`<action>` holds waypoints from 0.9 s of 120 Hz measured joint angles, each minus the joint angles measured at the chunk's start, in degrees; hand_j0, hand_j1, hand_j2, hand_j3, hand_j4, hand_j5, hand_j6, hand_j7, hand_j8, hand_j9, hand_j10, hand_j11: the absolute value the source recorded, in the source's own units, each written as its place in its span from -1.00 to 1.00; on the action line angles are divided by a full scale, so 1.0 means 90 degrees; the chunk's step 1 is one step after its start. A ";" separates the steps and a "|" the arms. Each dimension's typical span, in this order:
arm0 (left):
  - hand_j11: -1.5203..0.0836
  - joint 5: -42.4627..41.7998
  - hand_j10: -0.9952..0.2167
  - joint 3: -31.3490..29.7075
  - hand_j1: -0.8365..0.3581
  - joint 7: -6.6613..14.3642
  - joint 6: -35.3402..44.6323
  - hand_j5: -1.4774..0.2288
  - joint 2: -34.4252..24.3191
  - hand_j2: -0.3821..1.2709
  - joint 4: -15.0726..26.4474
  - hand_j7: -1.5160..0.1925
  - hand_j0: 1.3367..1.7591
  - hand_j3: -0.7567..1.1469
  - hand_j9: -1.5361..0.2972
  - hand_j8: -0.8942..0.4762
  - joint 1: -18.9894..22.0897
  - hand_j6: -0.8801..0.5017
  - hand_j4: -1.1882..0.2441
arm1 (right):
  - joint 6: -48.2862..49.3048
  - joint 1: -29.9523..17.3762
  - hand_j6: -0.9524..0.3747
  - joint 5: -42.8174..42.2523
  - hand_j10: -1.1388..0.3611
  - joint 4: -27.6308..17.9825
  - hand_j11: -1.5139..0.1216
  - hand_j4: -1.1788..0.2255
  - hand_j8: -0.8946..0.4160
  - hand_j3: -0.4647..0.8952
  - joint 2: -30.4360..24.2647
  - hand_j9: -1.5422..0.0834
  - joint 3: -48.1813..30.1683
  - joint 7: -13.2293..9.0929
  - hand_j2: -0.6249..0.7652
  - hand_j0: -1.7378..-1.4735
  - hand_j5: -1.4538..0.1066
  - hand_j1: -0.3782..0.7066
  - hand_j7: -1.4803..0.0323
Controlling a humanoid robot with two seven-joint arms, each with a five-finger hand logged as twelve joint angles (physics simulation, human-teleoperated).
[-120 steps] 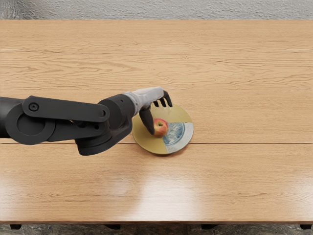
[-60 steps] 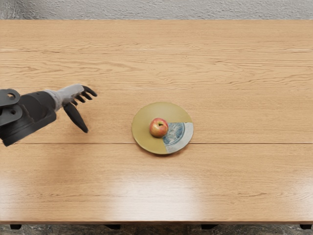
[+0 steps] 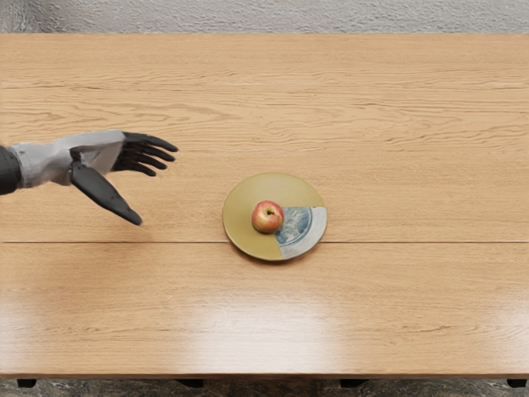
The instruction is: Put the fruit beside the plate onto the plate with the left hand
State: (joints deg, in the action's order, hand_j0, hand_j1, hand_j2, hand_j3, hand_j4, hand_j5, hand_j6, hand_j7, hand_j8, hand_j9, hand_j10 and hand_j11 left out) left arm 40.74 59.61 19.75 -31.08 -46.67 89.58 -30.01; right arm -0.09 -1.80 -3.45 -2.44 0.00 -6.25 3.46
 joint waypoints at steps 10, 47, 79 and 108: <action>0.50 -0.0251 0.23 0.1080 0.49 -0.0338 -0.0241 0.36 0.0029 -0.47 -0.0458 0.40 0.52 -0.20 0.33 -0.06 0.0602 -0.09 0.31 | 0.0000 -0.0067 0.38 0.0000 0.47 -0.0002 0.79 0.62 0.31 -0.32 0.0000 0.84 0.0006 -0.0002 -0.11 -0.40 0.80 -0.86 0.89; 0.50 -0.0765 0.24 0.2372 0.49 -0.0606 -0.0426 0.36 0.0278 -0.48 -0.1275 0.40 0.52 -0.20 0.33 -0.05 0.0790 -0.08 0.32 | 0.0000 -0.0119 0.38 -0.0001 0.47 -0.0003 0.79 0.62 0.31 -0.32 0.0000 0.84 0.0011 -0.0003 -0.11 -0.40 0.80 -0.86 0.89; 0.50 -0.0783 0.24 0.1971 0.50 -0.0564 -0.0436 0.36 0.0654 -0.48 -0.1245 0.40 0.52 -0.20 0.33 -0.05 0.0796 -0.08 0.32 | 0.0000 -0.0122 0.38 0.0000 0.47 -0.0003 0.79 0.62 0.31 -0.32 0.0000 0.84 0.0011 -0.0003 -0.11 -0.40 0.80 -0.86 0.89; 0.50 -0.0783 0.24 0.1899 0.50 -0.0555 -0.0436 0.36 0.0654 -0.48 -0.1225 0.40 0.52 -0.20 0.33 -0.05 0.0796 -0.08 0.32 | 0.0000 -0.0122 0.38 0.0003 0.47 -0.0003 0.79 0.62 0.31 -0.32 0.0000 0.84 0.0011 -0.0003 -0.11 -0.40 0.80 -0.86 0.89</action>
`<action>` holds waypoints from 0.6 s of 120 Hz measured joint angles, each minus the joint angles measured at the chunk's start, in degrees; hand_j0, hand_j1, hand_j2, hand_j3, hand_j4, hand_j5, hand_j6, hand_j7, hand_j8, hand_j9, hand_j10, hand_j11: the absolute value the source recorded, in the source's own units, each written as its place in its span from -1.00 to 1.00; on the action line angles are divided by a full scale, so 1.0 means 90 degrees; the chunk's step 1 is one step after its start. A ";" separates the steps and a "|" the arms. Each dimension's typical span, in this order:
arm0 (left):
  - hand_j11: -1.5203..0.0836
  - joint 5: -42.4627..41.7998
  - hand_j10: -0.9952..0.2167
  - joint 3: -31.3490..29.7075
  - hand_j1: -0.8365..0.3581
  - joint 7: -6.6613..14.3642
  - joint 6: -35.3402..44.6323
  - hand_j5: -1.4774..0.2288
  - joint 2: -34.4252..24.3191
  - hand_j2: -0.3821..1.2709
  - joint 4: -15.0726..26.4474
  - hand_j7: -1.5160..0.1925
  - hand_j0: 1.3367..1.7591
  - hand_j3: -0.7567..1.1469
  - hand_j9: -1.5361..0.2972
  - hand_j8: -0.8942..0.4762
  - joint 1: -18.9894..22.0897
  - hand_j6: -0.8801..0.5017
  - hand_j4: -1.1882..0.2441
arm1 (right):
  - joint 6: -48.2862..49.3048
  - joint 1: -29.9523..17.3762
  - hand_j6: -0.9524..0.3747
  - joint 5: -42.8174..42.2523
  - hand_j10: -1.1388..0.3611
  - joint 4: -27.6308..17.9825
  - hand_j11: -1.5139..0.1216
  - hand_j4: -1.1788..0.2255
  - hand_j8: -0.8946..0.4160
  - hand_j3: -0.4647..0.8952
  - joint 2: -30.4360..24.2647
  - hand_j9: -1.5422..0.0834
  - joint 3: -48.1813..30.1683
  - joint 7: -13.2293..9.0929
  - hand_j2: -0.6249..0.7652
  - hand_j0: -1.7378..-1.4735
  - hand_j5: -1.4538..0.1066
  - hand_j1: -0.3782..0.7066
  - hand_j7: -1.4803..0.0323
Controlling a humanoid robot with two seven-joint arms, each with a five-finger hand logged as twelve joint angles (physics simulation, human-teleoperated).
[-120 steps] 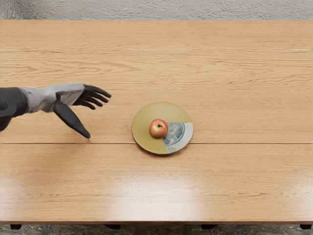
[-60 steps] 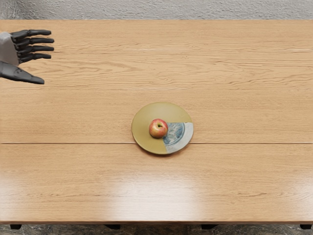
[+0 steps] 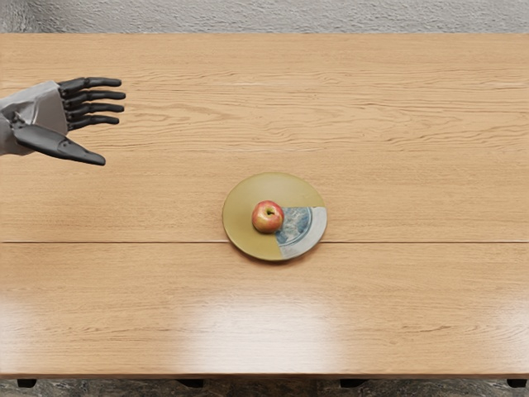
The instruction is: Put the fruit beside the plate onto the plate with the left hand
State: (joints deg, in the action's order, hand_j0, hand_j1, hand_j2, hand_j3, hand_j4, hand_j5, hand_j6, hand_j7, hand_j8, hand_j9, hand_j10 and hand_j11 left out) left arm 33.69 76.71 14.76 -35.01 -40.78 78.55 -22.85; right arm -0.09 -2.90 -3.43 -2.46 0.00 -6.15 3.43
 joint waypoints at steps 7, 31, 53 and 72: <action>0.50 0.0000 0.24 -0.0003 0.49 0.0000 0.0000 0.36 0.0000 -0.48 0.0001 0.40 0.52 -0.20 0.33 -0.05 0.0000 -0.08 0.32 | 0.0000 0.0000 0.38 0.0000 0.47 0.0000 0.79 0.62 0.31 -0.32 0.0000 0.84 0.0000 0.0000 -0.11 -0.40 0.80 -0.86 0.89; 0.50 0.0000 0.24 -0.0007 0.49 0.0001 0.0000 0.36 0.0000 -0.48 0.0002 0.40 0.52 -0.20 0.33 -0.05 0.0000 -0.08 0.32 | 0.0000 0.0000 0.38 0.0000 0.47 0.0000 0.79 0.62 0.31 -0.32 0.0000 0.84 0.0000 0.0000 -0.11 -0.40 0.80 -0.86 0.89; 0.50 0.0000 0.24 -0.0008 0.49 0.0001 0.0000 0.36 0.0000 -0.48 0.0002 0.40 0.52 -0.20 0.33 -0.05 0.0000 -0.08 0.32 | 0.0000 0.0000 0.38 0.0000 0.47 0.0000 0.79 0.62 0.31 -0.32 0.0000 0.84 0.0000 0.0000 -0.11 -0.40 0.80 -0.86 0.89; 0.50 0.0000 0.24 -0.0008 0.49 0.0001 0.0000 0.36 0.0000 -0.48 0.0002 0.40 0.52 -0.20 0.33 -0.05 0.0000 -0.08 0.32 | 0.0000 0.0000 0.38 0.0000 0.47 0.0000 0.79 0.62 0.31 -0.32 0.0000 0.84 0.0000 0.0000 -0.11 -0.40 0.80 -0.86 0.89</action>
State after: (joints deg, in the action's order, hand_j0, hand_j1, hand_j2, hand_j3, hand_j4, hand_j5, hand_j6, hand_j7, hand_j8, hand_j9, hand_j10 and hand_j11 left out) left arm 33.69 76.64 14.76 -35.01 -40.78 78.57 -22.85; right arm -0.09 -2.90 -3.43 -2.46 0.00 -6.15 3.43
